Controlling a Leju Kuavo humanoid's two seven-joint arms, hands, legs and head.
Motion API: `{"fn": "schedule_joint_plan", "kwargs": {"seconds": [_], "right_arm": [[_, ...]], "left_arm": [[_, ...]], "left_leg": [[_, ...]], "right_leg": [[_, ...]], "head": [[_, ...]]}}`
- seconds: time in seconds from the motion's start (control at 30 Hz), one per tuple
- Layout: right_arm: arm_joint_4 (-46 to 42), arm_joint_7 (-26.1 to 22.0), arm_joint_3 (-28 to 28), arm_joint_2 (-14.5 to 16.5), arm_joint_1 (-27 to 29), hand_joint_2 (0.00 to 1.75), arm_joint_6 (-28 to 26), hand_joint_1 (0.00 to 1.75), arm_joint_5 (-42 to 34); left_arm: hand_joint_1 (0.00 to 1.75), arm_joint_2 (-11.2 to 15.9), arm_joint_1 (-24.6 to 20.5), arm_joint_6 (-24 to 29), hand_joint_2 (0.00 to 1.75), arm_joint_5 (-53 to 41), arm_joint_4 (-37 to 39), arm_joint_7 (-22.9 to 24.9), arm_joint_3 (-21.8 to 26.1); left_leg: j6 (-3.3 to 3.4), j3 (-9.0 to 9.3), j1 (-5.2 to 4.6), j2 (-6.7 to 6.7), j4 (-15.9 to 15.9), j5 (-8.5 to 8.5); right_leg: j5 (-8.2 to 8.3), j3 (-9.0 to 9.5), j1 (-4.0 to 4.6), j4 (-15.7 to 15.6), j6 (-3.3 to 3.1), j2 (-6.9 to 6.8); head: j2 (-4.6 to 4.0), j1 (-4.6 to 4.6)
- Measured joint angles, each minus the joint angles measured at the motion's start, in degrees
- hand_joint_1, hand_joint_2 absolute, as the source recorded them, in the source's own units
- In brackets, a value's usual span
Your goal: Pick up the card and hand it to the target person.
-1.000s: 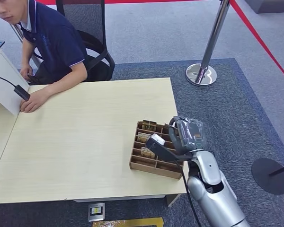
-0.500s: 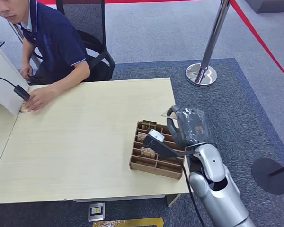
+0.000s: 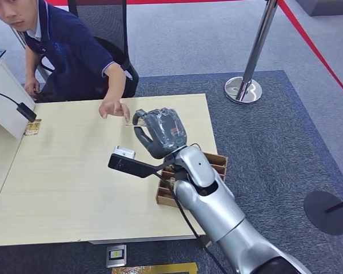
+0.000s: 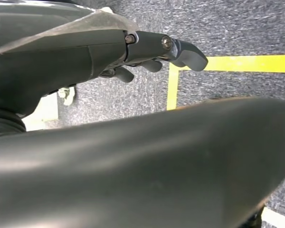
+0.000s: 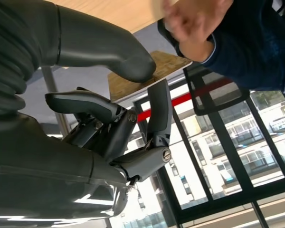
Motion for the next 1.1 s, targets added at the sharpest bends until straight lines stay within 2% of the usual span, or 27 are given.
{"fn": "schedule_joint_plan", "kwargs": {"seconds": [0.13,0.3,0.57,0.77,0.8,0.83,0.9,0.93,0.97,1.1], "right_arm": [[7.44,-0.57,0.67,3.62,-3.25,1.75,-0.27,1.75,-0.46],[14.96,-0.1,0.9,6.22,-5.45,1.75,-0.24,1.75,-1.41],[23.32,-0.45,1.43,6.52,-7.1,1.75,0.69,1.75,-4.1],[25.45,-0.94,4.04,6.56,-8.36,1.75,2.91,1.75,-8.72],[25.54,-0.96,4.76,6.56,-8.59,1.75,2.85,1.61,-9.78],[25.59,-1.03,5.48,6.57,-8.76,1.75,2.5,1.35,-10.92],[25.62,-1.33,6.66,6.57,-8.94,1.75,1.02,0.48,-13.45],[25.63,-1.47,7.06,6.57,-9.0,1.75,0.15,0.18,-14.68],[25.63,-1.58,7.34,6.57,-9.1,1.75,-0.66,0.0,-15.89],[24.97,-2.95,7.72,6.57,-9.29,1.75,-3.07,0.0,-19.78]], "left_arm": [[0.0,-0.01,0.02,0.05,0.0,-0.31,0.13,1.2,-0.08],[0.0,-0.03,0.02,0.08,0.0,-0.63,0.28,1.33,-0.12],[0.0,-0.07,-0.1,0.08,0.0,-1.0,0.31,1.03,-0.35],[0.0,-0.14,-0.13,0.1,0.0,-0.66,0.34,0.98,-0.35],[0.0,-0.15,-0.13,0.13,0.0,-0.52,0.34,0.93,-0.34],[0.0,-0.15,-0.12,0.17,0.0,-0.34,0.35,0.88,-0.32],[0.0,-0.17,-0.11,0.32,0.0,0.07,0.36,0.83,-0.28],[0.0,-0.17,-0.09,0.45,0.0,0.29,0.36,0.83,-0.26],[0.0,-0.18,-0.08,0.62,0.0,0.54,0.36,0.83,-0.23],[0.0,-0.24,-0.05,1.29,0.0,1.67,0.36,0.83,-0.05]], "left_leg": [[0.0,-0.02,-0.01,0.0,0.0,0.0],[0.01,-0.03,-0.01,-0.01,0.0,-0.01],[0.01,-0.03,-0.01,-0.03,0.01,-0.01],[0.01,-0.04,-0.01,-0.02,0.01,-0.01],[0.01,-0.05,-0.01,-0.02,0.01,-0.01],[0.01,-0.05,-0.01,-0.02,0.01,-0.01],[0.01,-0.05,-0.01,-0.02,0.01,-0.01],[0.01,-0.06,-0.01,-0.02,0.01,-0.01],[0.01,-0.06,-0.01,-0.02,0.01,-0.01],[0.01,-0.05,-0.01,-0.02,0.01,-0.01]], "right_leg": [[0.0,0.0,0.0,-0.04,0.0,0.0],[0.0,0.01,-0.01,-0.09,0.0,0.0],[0.0,0.02,-0.02,-0.09,0.01,0.0],[0.0,0.0,-0.01,-0.08,0.0,0.0],[0.0,0.0,-0.01,-0.08,0.0,0.0],[0.0,0.0,-0.01,-0.08,0.0,0.0],[0.0,0.0,-0.01,-0.08,0.0,0.0],[0.0,0.0,-0.01,-0.08,0.0,0.0],[0.0,0.0,-0.01,-0.09,0.0,0.0],[0.0,0.0,-0.01,-0.09,0.01,0.0]], "head": [[0.0,-0.01],[0.0,0.01],[0.0,0.0],[0.0,-0.01],[0.0,-0.01],[0.0,-0.01],[0.0,0.0],[0.0,0.01],[0.0,0.01],[0.0,0.0]]}}
